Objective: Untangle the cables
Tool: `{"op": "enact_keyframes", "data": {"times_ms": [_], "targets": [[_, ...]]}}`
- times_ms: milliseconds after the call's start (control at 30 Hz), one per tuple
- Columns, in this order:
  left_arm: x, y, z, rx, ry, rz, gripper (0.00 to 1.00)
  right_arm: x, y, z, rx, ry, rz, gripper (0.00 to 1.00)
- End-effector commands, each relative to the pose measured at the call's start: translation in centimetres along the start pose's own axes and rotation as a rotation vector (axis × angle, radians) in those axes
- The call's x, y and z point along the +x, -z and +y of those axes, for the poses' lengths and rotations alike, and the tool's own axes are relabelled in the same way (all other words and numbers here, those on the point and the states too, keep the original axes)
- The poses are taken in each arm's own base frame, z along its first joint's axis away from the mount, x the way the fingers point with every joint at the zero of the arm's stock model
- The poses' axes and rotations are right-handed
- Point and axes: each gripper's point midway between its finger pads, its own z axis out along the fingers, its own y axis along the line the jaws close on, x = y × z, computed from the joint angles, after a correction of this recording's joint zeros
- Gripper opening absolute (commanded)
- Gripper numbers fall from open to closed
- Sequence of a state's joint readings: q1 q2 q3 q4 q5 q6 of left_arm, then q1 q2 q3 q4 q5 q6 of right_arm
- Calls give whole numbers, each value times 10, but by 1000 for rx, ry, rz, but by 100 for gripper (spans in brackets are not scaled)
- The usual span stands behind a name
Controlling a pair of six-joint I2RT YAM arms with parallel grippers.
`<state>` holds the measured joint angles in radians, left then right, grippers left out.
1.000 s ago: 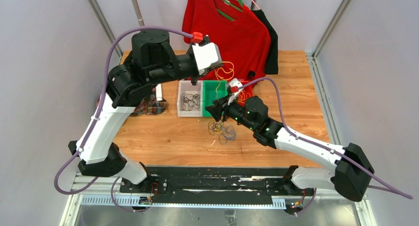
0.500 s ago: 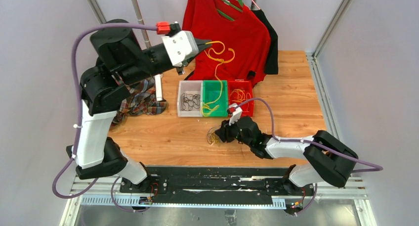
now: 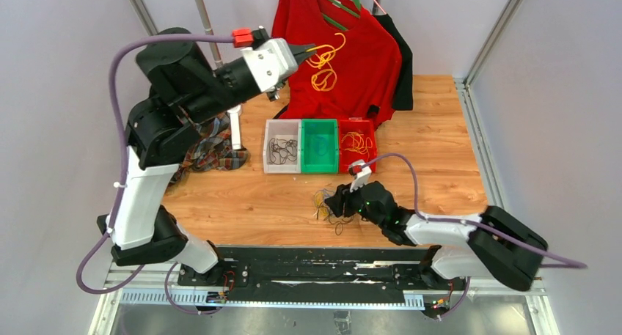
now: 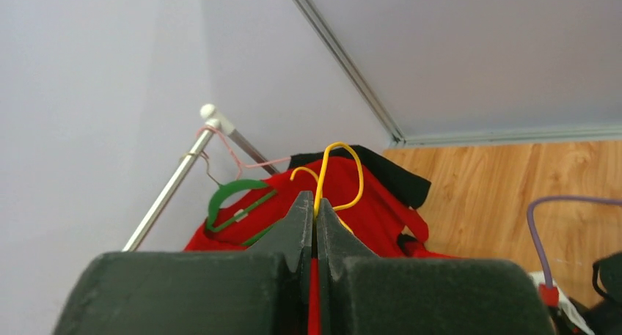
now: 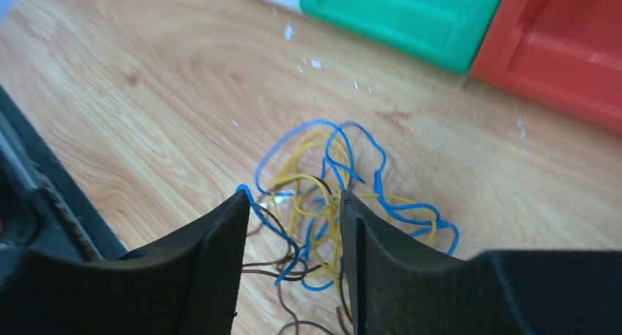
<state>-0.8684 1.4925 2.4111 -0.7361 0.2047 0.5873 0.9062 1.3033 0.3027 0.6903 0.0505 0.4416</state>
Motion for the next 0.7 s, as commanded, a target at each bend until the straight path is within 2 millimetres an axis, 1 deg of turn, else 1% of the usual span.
{"op": "enact_keyframes", "data": {"times_ms": [0,100,167,233,300,400,433,533,667], "targets": [[17,-11,-15,36,27,29,0,-41,18,7,26,-15,-107,53],[34,-19,-27,71,42,68,0,-65,33,8,50,-16,-161,61],[47,-25,-36,94,54,95,0,-76,43,4,81,-11,-182,63],[62,-32,-44,113,58,128,0,-88,53,-3,134,-17,-215,64],[78,-39,-52,128,71,165,1,-97,63,-16,214,-30,-248,63],[101,-51,-65,155,91,212,0,-105,81,-48,393,-76,-322,62],[109,-55,-70,166,100,228,1,-106,85,-56,432,-82,-339,62],[128,-66,-82,190,129,266,0,-110,93,-66,466,-100,-387,61],[155,-87,-95,209,152,317,1,-109,105,-83,559,-122,-417,59]]}}
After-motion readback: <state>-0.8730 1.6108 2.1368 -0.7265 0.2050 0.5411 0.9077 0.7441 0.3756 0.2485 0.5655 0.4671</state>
